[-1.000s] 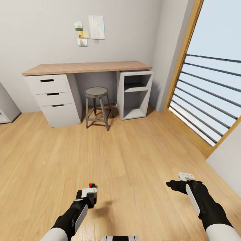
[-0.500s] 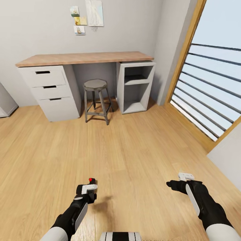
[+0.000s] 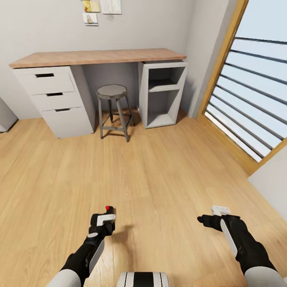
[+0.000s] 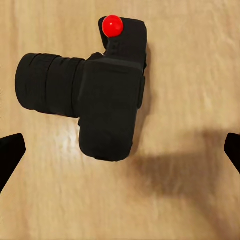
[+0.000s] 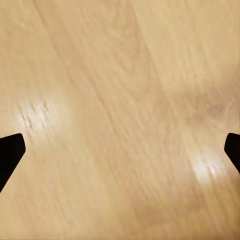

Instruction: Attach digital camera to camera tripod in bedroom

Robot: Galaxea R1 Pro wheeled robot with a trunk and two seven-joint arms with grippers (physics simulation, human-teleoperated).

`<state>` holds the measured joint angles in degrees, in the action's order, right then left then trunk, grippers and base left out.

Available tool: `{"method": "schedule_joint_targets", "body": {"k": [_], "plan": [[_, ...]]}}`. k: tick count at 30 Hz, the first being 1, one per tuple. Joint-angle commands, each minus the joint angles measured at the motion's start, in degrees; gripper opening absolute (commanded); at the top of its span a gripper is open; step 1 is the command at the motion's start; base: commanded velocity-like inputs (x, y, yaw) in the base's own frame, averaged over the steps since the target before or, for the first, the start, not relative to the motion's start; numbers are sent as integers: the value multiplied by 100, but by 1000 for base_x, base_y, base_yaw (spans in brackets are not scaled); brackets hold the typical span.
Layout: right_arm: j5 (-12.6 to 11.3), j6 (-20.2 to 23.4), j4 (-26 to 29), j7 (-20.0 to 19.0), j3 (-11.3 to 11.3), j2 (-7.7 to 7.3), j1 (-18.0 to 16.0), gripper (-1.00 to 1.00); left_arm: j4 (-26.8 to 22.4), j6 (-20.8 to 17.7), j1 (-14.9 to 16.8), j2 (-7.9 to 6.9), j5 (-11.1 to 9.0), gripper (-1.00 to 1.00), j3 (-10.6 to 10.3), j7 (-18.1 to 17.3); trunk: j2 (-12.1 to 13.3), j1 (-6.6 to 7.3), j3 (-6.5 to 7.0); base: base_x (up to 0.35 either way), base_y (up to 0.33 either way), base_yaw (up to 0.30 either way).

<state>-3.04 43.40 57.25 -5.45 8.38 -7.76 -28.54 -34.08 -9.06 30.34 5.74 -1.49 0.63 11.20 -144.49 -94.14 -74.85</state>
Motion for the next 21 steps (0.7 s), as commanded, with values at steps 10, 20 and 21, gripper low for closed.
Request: {"method": "schedule_joint_targets", "body": {"k": [10,20,21], "plan": [[-30,17,-98,8,4,6,-2,100,-53,452,0,-18,86,100,14,14,-15,-24,-227,0,0,0],[-24,13,-140,9,6,2,-2,100,61,692,-1,-20,225,100,16,12,-29,-50,-448,0,0,0],[-26,14,-141,5,6,2,-2,100,64,729,0,-20,227,100,16,12,-30,-53,-470,0,0,0]]}}
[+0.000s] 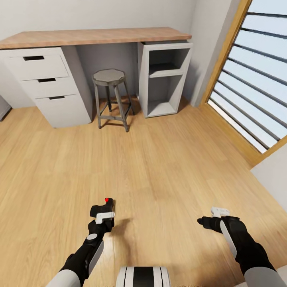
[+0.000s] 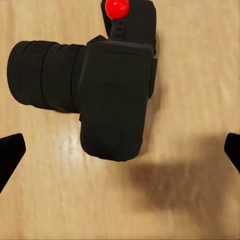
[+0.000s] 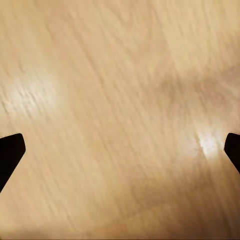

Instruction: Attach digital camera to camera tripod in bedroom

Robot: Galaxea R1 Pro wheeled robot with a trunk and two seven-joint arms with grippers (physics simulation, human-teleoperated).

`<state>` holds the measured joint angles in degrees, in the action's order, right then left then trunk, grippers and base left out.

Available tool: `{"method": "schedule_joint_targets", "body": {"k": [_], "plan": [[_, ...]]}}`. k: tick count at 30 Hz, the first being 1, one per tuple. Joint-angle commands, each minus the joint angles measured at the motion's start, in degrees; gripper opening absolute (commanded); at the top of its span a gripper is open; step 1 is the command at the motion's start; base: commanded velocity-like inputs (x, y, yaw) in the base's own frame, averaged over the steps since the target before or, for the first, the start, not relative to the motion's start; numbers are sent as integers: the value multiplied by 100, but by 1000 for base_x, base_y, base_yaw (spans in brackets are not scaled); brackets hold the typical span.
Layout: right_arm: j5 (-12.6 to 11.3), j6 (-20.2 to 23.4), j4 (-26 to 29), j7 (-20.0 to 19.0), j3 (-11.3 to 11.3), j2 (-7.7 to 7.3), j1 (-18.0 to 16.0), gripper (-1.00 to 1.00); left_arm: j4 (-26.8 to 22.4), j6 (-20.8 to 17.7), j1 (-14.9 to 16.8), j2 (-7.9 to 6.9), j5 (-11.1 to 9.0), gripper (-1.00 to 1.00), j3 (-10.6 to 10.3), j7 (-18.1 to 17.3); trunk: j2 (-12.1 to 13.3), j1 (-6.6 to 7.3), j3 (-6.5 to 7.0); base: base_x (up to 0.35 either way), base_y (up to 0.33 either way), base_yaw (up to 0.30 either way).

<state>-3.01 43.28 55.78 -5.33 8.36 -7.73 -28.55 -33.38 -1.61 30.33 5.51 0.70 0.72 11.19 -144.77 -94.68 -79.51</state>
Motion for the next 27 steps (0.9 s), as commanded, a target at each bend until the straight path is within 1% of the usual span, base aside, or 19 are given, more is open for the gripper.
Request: {"method": "schedule_joint_targets", "body": {"k": [1,3,9,17,27], "plan": [[-30,29,5,-14,8,0,-2,100,-2,32,0,1,8,100,7,13,-3,-1,-27,0,0,0],[-31,37,4,-30,5,0,-2,100,22,215,0,-2,-5,100,7,13,-6,-6,-71,0,0,0],[-33,46,3,-41,0,0,-2,100,162,577,-1,2,46,100,7,15,-14,-22,-204,0,0,0],[-33,50,10,-40,-1,-8,-2,100,240,695,0,3,147,100,8,21,-24,-42,-381,0,0,0],[-25,103,30,-37,-3,-9,-2,100,252,708,1,-11,173,100,15,28,-38,-68,-603,0,0,0]]}}
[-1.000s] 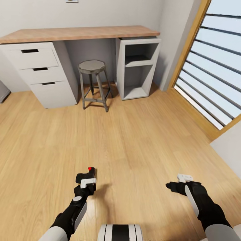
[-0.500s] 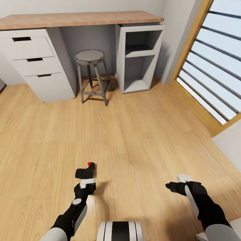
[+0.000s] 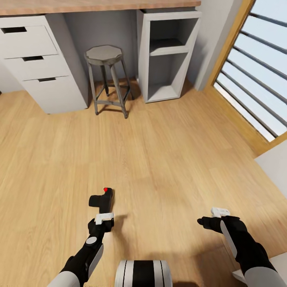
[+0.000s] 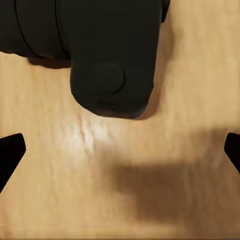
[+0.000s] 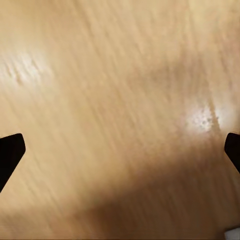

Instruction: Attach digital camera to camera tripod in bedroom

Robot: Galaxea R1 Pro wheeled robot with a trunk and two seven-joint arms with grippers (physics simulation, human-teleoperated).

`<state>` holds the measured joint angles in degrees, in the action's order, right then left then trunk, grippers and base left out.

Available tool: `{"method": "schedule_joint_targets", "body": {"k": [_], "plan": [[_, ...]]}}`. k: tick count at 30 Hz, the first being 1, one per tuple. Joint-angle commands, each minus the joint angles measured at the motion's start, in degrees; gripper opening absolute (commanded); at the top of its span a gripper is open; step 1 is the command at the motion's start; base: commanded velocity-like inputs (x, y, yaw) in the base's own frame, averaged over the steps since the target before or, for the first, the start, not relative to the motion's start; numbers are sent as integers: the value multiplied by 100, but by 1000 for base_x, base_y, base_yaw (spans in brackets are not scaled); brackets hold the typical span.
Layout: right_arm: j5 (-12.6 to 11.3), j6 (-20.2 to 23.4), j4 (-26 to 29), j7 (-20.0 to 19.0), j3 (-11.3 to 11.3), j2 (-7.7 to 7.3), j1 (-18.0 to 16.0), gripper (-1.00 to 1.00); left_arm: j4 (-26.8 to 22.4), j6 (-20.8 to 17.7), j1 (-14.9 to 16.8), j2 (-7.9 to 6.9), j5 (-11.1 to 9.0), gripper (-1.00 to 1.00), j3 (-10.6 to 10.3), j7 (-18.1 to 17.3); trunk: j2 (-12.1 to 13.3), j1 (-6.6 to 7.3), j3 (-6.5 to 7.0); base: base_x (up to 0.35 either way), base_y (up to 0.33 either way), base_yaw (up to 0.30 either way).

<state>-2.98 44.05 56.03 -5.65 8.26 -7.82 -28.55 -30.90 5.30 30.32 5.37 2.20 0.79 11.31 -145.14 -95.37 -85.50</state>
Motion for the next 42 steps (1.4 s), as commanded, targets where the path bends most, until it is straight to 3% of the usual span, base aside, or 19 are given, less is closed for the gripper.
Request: {"method": "schedule_joint_targets", "body": {"k": [1,23,27,33,40,42], "plan": [[-28,29,5,-6,8,0,-2,100,4,18,2,2,24,100,8,16,-3,-1,-26,0,0,0],[-27,28,73,-8,-15,8,-2,100,-305,41,2,-9,35,100,17,21,-32,-58,-514,0,0,0],[-27,35,366,-61,-12,7,-2,100,-345,41,1,-10,35,100,27,21,-38,-68,-602,0,0,0],[-22,24,1384,-648,22,-9,63,100,-557,41,1,-10,35,100,26,21,-46,-84,-735,0,0,0],[-19,-14,2039,-1245,41,-23,256,100,-602,41,1,-10,35,100,31,21,-55,-102,-890,0,0,0],[-19,-24,2282,-1610,43,-44,399,100,-608,41,2,-10,35,100,34,22,-58,-107,-934,0,0,0]]}}
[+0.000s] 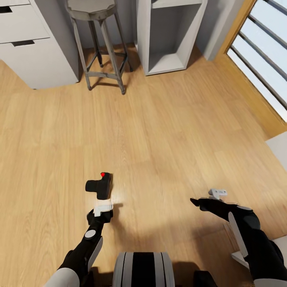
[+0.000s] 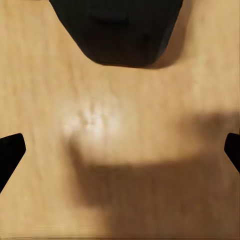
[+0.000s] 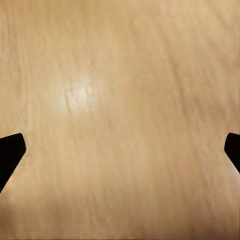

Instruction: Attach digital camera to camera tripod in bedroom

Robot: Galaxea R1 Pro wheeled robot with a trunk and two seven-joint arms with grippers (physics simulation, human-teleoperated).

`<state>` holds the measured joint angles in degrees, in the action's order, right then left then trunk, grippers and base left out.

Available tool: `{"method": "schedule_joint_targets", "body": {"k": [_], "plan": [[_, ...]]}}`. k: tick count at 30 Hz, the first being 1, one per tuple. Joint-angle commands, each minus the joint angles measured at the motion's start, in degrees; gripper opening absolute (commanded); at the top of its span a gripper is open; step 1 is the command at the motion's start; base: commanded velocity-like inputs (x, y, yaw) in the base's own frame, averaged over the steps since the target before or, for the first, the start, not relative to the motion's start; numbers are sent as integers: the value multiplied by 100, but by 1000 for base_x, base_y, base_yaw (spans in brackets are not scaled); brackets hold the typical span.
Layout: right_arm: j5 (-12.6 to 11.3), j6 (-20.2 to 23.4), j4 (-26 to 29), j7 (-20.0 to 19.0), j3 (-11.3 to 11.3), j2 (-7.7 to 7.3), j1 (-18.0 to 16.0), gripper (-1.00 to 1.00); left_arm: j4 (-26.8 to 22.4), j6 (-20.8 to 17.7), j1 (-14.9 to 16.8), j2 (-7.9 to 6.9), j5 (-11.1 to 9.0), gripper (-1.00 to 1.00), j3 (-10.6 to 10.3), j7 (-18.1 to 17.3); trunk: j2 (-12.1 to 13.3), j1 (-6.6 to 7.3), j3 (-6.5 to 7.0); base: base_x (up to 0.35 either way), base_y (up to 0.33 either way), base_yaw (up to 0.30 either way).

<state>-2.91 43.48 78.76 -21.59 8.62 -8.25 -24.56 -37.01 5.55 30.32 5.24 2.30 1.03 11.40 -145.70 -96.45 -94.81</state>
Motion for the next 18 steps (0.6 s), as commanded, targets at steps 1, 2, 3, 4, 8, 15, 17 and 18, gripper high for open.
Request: {"method": "schedule_joint_targets", "body": {"k": [1,2,3,4,8,15,17,18], "plan": [[-25,32,65,-198,7,-12,46,100,0,16,3,4,24,100,11,14,-3,-2,-26,0,0,0],[-23,31,85,-294,7,-18,62,100,-1,16,2,4,24,100,11,16,-4,-4,-48,0,0,0],[-21,30,112,-478,8,-31,85,100,-4,16,2,4,24,100,11,17,-5,-7,-70,0,0,0],[-18,30,121,-559,8,-36,94,100,-7,16,1,4,24,100,11,18,-7,-9,-92,0,0,0],[6,29,121,-853,8,-51,121,100,-78,16,6,-15,24,100,11,20,-12,-20,-181,0,0,0],[25,29,90,-903,8,-53,126,100,-241,8,4,-48,24,100,19,27,-12,-20,-181,0,0,0],[26,29,89,-902,8,-53,127,100,-250,0,4,-57,24,100,20,24,-12,-20,-181,0,0,0],[27,28,88,-901,8,-53,127,100,-255,4,5,-60,24,100,18,25,-12,-20,-181,0,0,0]]}}
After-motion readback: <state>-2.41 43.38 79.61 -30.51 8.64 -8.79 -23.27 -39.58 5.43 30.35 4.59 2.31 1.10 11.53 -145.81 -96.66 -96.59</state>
